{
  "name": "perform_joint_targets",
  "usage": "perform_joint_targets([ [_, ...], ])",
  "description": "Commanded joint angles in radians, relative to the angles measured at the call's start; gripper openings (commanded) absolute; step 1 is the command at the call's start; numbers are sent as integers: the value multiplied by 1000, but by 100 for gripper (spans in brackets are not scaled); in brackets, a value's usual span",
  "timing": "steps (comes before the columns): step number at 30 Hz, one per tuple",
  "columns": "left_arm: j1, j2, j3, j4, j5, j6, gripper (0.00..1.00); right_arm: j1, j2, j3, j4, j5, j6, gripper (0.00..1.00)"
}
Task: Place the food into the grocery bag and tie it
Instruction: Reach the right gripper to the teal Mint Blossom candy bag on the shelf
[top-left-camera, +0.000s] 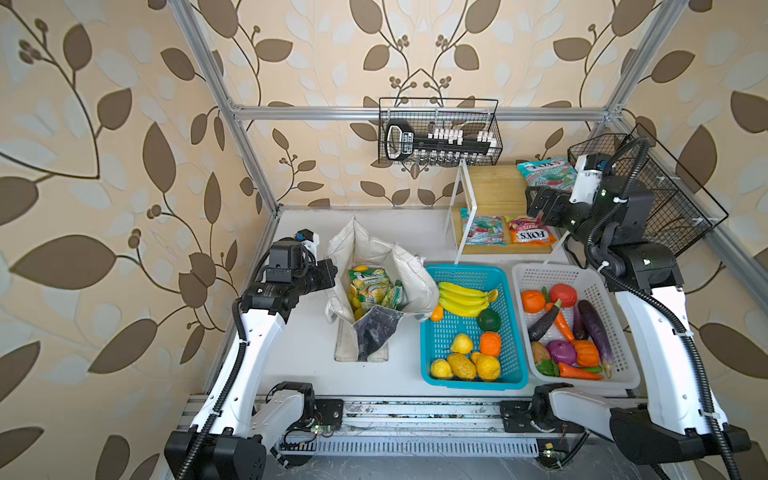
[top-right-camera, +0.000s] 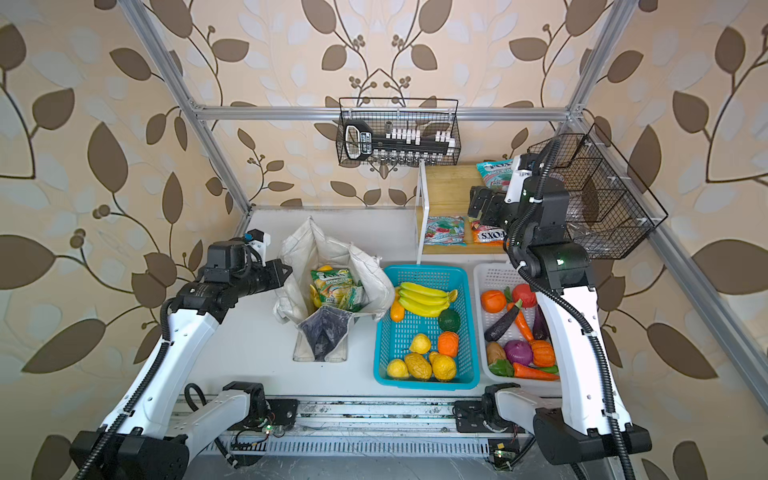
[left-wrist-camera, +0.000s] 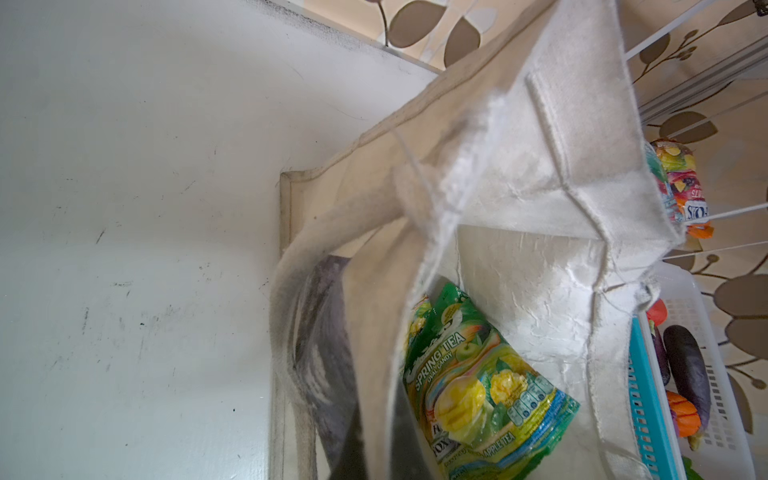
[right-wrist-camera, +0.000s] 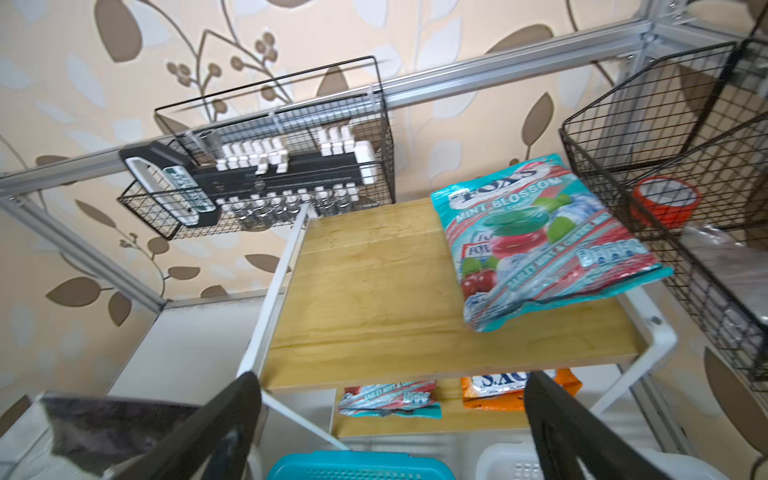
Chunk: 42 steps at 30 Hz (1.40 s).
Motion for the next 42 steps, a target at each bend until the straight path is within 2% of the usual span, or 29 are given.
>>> perform_joint_targets([
  [1, 10, -21, 26, -5, 32, 15, 0, -18, 45, 61, -32, 16, -48, 100],
  [8, 10, -30, 26, -4, 32, 14, 0, -75, 148, 101, 16, 42, -63, 98],
  [16, 11, -28, 24, -2, 38, 14, 0, -86, 286, 228, 34, 171, -159, 97],
  [25, 10, -23, 23, 0, 43, 12, 0, -123, 493, 470, -100, 213, -159, 97],
  [36, 9, -24, 22, 5, 56, 6, 0, -151, 569, 518, -131, 216, -160, 96],
  [42, 10, -27, 22, 9, 68, 5, 0, -154, 616, 562, -207, 230, -169, 96],
])
